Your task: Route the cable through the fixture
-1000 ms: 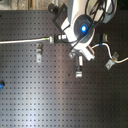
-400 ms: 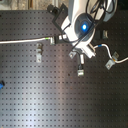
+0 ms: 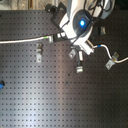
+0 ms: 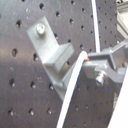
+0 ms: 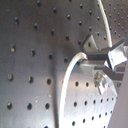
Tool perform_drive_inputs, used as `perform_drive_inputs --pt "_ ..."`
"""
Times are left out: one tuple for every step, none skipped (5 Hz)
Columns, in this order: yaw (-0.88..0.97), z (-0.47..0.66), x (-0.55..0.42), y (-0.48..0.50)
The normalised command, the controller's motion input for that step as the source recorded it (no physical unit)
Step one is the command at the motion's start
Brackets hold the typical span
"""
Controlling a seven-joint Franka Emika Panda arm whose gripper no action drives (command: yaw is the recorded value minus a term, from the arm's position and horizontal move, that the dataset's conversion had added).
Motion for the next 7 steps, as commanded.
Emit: perform_drive_inputs --pt "0.15 -0.01 0.298 -0.157" --pt "0.35 0.00 0.288 -0.319" --pt "0.43 0.00 0.094 -0.299" --pt "0.00 0.00 -0.199 -0.173" --pt "-0.07 0.00 -0.317 -0.074" --pt "-0.09 0.00 -0.246 -0.056" --pt "0.00 0.00 -0.065 -0.059"
